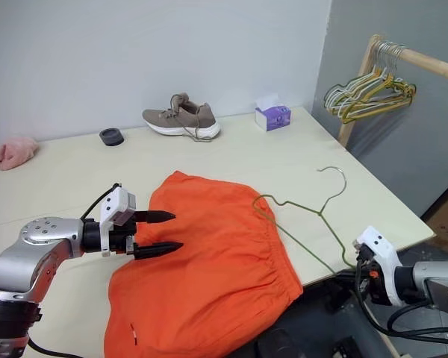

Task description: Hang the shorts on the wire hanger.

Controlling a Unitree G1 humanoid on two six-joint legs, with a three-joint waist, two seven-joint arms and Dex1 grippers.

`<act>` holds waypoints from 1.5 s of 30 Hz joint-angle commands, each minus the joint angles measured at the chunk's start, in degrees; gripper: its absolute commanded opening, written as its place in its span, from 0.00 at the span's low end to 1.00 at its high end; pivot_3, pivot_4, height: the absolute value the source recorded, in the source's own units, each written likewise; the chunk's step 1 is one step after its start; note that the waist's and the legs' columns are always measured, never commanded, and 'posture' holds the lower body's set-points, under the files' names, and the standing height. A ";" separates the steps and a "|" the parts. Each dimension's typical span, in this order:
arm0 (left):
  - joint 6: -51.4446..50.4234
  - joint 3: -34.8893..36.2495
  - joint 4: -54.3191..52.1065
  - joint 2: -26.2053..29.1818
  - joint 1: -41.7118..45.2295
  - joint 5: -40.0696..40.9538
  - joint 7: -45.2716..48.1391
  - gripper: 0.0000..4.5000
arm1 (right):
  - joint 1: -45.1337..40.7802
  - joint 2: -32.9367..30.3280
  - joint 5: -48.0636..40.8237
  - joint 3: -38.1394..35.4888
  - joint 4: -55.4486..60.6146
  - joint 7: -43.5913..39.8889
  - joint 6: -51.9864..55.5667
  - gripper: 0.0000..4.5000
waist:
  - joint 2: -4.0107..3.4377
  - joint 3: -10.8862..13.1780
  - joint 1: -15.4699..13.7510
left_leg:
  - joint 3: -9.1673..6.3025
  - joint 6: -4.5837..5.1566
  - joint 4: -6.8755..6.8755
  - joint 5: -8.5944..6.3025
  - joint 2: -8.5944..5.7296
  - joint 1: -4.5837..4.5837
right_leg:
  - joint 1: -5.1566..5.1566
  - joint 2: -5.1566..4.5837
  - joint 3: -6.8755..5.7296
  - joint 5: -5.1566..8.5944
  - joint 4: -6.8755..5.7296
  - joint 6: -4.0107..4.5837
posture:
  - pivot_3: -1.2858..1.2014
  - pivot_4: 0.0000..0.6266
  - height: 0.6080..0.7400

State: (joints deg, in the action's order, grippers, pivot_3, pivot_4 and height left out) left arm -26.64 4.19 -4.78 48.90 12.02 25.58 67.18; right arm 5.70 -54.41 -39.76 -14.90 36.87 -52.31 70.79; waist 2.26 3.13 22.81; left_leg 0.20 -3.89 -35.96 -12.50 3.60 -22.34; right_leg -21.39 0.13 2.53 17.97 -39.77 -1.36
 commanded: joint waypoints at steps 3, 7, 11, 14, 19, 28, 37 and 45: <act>1.72 1.49 -0.40 0.32 0.70 -0.05 -0.67 0.99 | -0.27 -1.10 0.84 1.52 -2.38 1.42 -2.60 0.00 | 0.03 -0.01 -0.21 | 0.00 0.00 -0.01 0.00 0.00 0.00 | 0.00 0.00 0.03 0.00 0.00 0.00 | 0.37 0.00 1.00; 0.76 0.93 -4.29 1.30 -2.67 2.10 2.29 0.99 | 6.00 -3.58 0.63 -2.15 -6.22 -2.04 -5.04 0.00 | 0.03 -0.01 -0.60 | 0.04 0.01 0.02 -0.01 0.00 -0.03 | 0.00 -0.01 0.05 0.00 0.12 0.00 | 0.37 0.00 1.00; -0.04 0.30 -8.48 1.38 -4.28 4.61 5.10 0.99 | 13.24 -3.00 -1.88 -7.07 -5.77 -4.41 -5.82 0.00 | 0.04 -0.01 -0.75 | 0.06 0.01 0.11 -0.02 0.02 -0.09 | -0.01 -0.01 -0.03 0.00 0.24 0.00 | 0.36 0.00 1.00; 0.24 0.02 -9.04 0.57 -3.22 4.98 5.45 0.99 | 18.34 -2.34 -3.18 -9.58 -3.92 -5.51 -5.92 0.00 | 0.06 -0.04 -0.76 | 0.06 0.01 0.06 -0.02 0.02 -0.04 | 0.07 -0.01 -0.03 0.00 0.25 0.00 | 0.36 0.00 1.00; 3.26 -0.88 -6.32 0.01 -0.94 2.93 6.27 0.99 | 22.30 -1.38 -4.17 -11.03 -1.84 -4.89 -5.97 0.00 | 0.06 -0.10 -0.42 | 0.01 0.00 0.03 -0.02 -0.03 0.11 | 0.24 -0.01 0.05 0.01 0.27 0.03 | 0.36 0.00 1.00; 8.74 -1.68 -1.16 -0.79 -0.42 0.28 7.16 0.99 | 21.60 1.20 -7.49 -16.37 -6.05 -2.68 -2.58 0.00 | 0.12 -0.12 0.91 | 0.01 0.01 0.07 -0.03 -0.04 0.00 | 0.21 -0.01 0.09 0.01 0.40 0.02 | 0.35 0.00 1.00; 10.73 -2.40 0.21 -1.28 -0.47 -0.58 7.76 0.99 | 24.71 -0.65 -7.68 -13.85 -3.18 -2.90 -2.21 0.00 | 0.13 -0.14 1.02 | -0.01 0.01 0.08 -0.03 -0.02 0.01 | 0.22 -0.01 0.06 0.01 0.40 0.03 | 0.35 0.00 1.00; 10.36 -2.33 -0.80 -1.00 -1.20 -0.75 7.50 0.99 | 22.89 -0.74 -9.85 -12.43 -1.91 -1.28 0.61 0.00 | 0.14 -0.14 0.99 | -0.01 0.01 0.08 -0.03 -0.02 0.00 | 0.22 -0.01 0.05 0.01 0.42 0.03 | 0.36 0.00 1.00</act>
State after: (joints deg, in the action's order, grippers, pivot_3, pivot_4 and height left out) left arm -16.86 1.51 -4.00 47.56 10.74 24.65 74.57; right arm 29.16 -54.77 -48.43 -26.79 33.61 -53.78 70.98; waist 2.40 2.99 23.80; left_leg 0.19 -3.88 -35.87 -12.53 3.58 -22.35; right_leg -21.17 0.12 2.59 17.98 -39.35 -1.33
